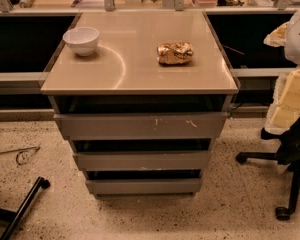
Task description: Open middle drawer
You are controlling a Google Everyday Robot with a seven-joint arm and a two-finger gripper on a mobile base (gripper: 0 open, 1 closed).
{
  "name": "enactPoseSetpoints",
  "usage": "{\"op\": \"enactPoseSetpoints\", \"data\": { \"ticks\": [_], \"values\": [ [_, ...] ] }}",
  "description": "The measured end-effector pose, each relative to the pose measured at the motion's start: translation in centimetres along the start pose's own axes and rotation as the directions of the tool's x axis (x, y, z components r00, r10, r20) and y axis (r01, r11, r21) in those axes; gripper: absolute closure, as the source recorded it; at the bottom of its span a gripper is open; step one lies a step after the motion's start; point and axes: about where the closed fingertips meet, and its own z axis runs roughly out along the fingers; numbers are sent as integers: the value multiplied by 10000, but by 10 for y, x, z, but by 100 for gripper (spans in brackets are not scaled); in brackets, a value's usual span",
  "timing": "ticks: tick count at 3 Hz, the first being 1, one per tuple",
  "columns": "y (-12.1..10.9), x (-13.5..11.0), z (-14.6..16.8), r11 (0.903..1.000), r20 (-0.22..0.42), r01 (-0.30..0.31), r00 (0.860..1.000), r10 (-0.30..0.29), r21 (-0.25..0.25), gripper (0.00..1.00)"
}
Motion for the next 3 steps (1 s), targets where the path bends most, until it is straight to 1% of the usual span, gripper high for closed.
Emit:
{"op": "enactPoseSetpoints", "data": {
  "ticks": [1,2,3],
  "values": [
    [0,0,3,10000,69,-6,10000,6,26,0],
    [12,2,59,9969,424,327,9987,-297,-716,0],
    [40,21,142,9740,944,776,9938,-586,-2130,0]
  ]
}}
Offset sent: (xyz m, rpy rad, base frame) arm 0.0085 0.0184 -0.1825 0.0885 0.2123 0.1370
